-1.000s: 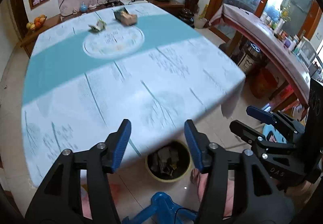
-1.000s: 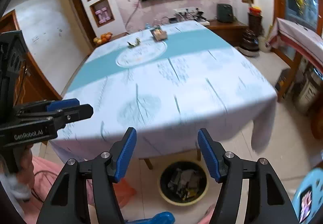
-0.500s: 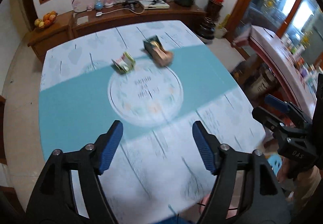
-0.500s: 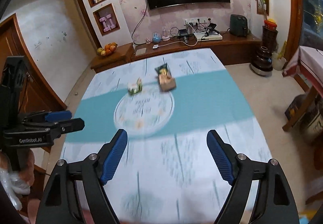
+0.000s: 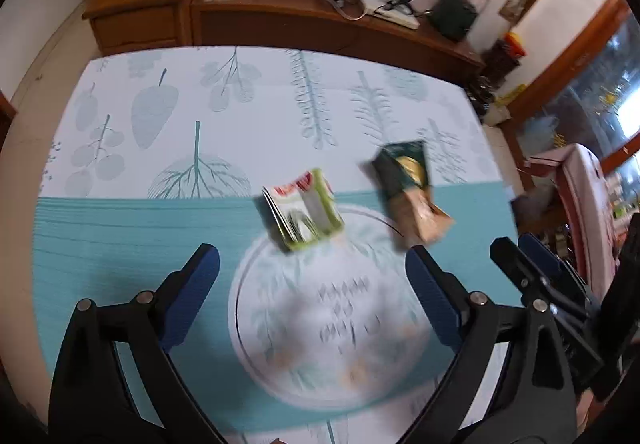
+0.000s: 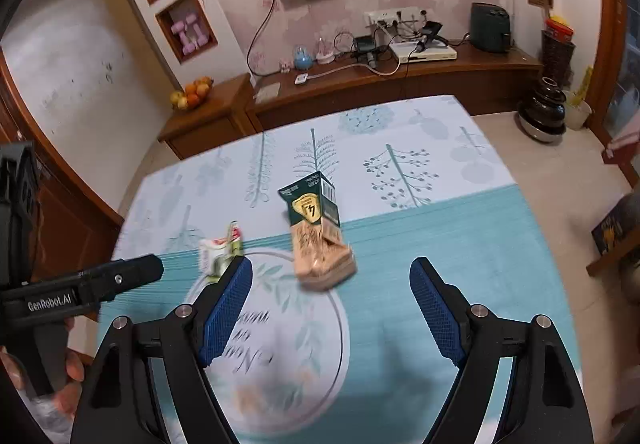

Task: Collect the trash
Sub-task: 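Grasp the green milk carton with the right tool while the left tool grasps the green-white snack packet, then carry the milk carton and snack packet over the bin and open both tools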

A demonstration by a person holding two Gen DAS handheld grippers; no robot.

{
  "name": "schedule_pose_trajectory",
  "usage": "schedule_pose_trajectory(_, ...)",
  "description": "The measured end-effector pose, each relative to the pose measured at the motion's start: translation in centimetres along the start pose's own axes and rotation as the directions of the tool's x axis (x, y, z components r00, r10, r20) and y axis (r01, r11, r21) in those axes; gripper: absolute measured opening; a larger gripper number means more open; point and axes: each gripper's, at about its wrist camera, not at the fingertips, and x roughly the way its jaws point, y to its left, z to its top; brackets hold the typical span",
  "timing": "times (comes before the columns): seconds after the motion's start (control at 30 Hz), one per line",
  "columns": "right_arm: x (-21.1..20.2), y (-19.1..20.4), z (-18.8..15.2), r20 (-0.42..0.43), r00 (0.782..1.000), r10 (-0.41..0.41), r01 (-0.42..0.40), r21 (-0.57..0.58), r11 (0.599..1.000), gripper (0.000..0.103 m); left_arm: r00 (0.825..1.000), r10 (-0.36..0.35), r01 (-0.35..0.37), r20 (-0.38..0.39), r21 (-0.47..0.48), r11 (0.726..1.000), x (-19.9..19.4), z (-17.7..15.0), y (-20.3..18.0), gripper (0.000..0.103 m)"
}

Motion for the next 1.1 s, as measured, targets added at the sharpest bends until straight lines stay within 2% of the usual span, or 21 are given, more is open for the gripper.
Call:
schedule_pose_trajectory(0.17,6.3,0.0,0.1,-0.045,0.999,0.0,0.0,0.011,1.0,0.082,0.999,0.025,-0.026,-0.03,-0.048,0.999,5.1,1.4,0.9,0.094)
schedule_pose_trajectory(0.37,11.1,1.4,0.0,-0.078,0.996,-0.031,0.025,-0.08,0.996,0.082,0.999,0.032,-0.033,-0.029,-0.023,0.999,8.1,2.1,0.0,0.094)
schedule_pose_trajectory(0.4,11.8,1.6,0.0,-0.081,0.996,-0.044,0.036,-0.101,0.994,0.08,0.999,0.029,-0.03,-0.027,-0.019,0.999,8.5,2.1,-0.2,0.094)
schedule_pose_trajectory(0.47,12.9,1.9,-0.1,-0.095,0.994,-0.059,0.047,-0.123,0.991,0.068,0.999,0.033,-0.033,-0.025,-0.019,0.999,9.3,2.2,-0.6,0.094)
schedule_pose_trajectory(0.5,13.3,1.9,-0.1,-0.106,0.992,-0.064,0.05,-0.128,0.99,0.056,0.999,0.034,-0.034,-0.026,-0.02,0.999,9.5,2.4,-0.8,0.094)
schedule_pose_trajectory(0.53,14.0,1.9,-0.2,-0.12,0.99,-0.068,0.052,-0.131,0.99,0.053,0.999,0.041,-0.041,-0.024,-0.019,0.999,9.8,2.4,-1.0,0.094)
schedule_pose_trajectory(0.6,14.0,1.9,-0.4,-0.097,0.992,-0.083,0.069,-0.142,0.987,0.052,0.997,0.073,-0.073,-0.022,-0.017,0.997,10.2,2.2,-1.4,0.093)
schedule_pose_trajectory(0.67,14.1,1.6,-0.6,-0.086,0.993,-0.083,0.07,-0.145,0.987,0.052,0.995,0.095,-0.095,-0.032,-0.023,0.995,10.6,2.0,-1.4,0.087)
schedule_pose_trajectory(0.73,14.0,1.4,-0.8,-0.08,0.993,-0.083,0.07,-0.149,0.986,0.052,0.995,0.086,-0.088,-0.051,-0.037,0.995,11.2,1.7,-1.4,0.075)
schedule_pose_trajectory(0.8,14.0,1.1,-1.1,-0.075,0.994,-0.082,0.07,-0.151,0.986,0.052,0.994,0.098,-0.1,-0.047,-0.044,0.994,11.2,1.6,-1.4,0.07)
schedule_pose_trajectory(0.83,13.9,1.0,-1.1,-0.075,0.994,-0.081,0.069,-0.152,0.986,0.052,0.993,0.109,-0.111,-0.042,-0.048,0.993,11.3,1.5,-1.4,0.062)
schedule_pose_trajectory(0.87,13.9,0.9,-1.3,-0.074,0.994,-0.08,0.068,-0.153,0.986,0.051,0.992,0.118,-0.12,-0.035,-0.051,0.991,11.2,1.4,-1.4,0.059)
schedule_pose_trajectory(0.93,13.6,0.7,-1.6,-0.074,0.994,-0.08,0.067,-0.155,0.986,0.051,0.995,0.097,-0.098,-0.024,-0.055,0.994,10.9,1.2,-1.1,0.036)
schedule_pose_trajectory(1.03,12.9,0.7,-2.3,-0.078,0.993,-0.084,0.071,-0.162,0.984,0.05,0.995,0.099,-0.099,0.012,-0.056,0.994,9.8,0.8,-1.0,0.022)
schedule_pose_trajectory(1.1,12.4,0.6,-2.9,-0.082,0.992,-0.095,0.08,-0.171,0.982,0.048,0.994,0.108,-0.107,0.022,-0.036,0.994,9.1,0.2,-1.1,0.019)
